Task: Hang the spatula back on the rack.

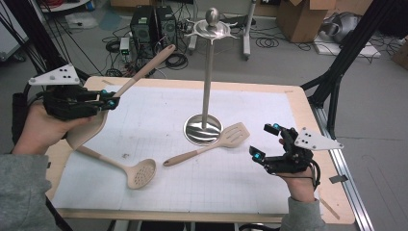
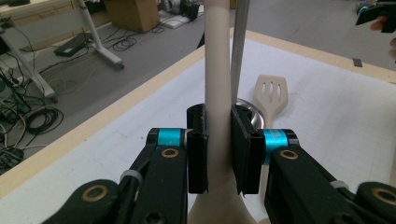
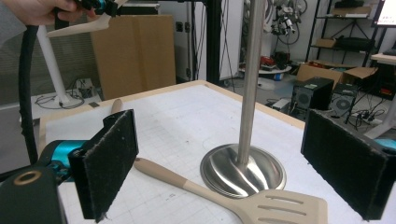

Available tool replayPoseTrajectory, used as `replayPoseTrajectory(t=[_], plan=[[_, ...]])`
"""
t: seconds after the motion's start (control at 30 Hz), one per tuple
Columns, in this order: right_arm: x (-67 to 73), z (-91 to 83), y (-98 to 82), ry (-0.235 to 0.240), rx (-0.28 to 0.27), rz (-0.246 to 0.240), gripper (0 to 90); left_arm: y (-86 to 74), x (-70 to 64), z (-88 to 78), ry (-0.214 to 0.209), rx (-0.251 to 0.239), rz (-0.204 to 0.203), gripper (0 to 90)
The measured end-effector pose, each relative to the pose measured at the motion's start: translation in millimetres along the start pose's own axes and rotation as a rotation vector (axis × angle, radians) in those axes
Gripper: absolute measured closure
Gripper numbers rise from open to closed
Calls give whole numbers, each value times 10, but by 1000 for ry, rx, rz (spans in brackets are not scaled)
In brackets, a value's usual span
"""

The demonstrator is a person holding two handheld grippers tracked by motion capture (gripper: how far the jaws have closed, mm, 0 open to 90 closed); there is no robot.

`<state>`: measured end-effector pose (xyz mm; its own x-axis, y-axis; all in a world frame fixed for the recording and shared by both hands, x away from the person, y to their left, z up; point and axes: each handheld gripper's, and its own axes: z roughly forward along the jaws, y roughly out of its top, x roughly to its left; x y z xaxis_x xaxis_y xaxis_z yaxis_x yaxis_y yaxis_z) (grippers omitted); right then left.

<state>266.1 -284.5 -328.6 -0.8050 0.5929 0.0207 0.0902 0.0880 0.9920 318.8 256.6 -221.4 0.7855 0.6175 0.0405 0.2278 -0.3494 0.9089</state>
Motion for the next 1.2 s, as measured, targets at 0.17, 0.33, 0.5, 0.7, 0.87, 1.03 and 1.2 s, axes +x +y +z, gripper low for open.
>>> replayPoseTrajectory(t=[0.17,0.33,0.5,0.7,0.87,1.03,1.2], plan=[[-5,-33,3,-4,-7,8,99,25,9,-1,1,-9,0,774],[-26,-64,4,-12,-15,14,99,102,11,-7,-3,-21,3,775],[-41,-74,-4,-15,-17,12,99,206,-11,-36,1,-27,13,774],[-40,-101,-7,-16,-16,16,99,270,-43,-56,3,-38,21,775],[-42,-107,-9,-21,-15,15,99,319,-84,-38,-19,-66,17,775],[-45,-117,-9,-20,-16,18,99,344,-100,-14,-32,-63,21,775],[-47,-121,-9,-21,-17,17,99,322,-107,10,-46,-82,13,775]])
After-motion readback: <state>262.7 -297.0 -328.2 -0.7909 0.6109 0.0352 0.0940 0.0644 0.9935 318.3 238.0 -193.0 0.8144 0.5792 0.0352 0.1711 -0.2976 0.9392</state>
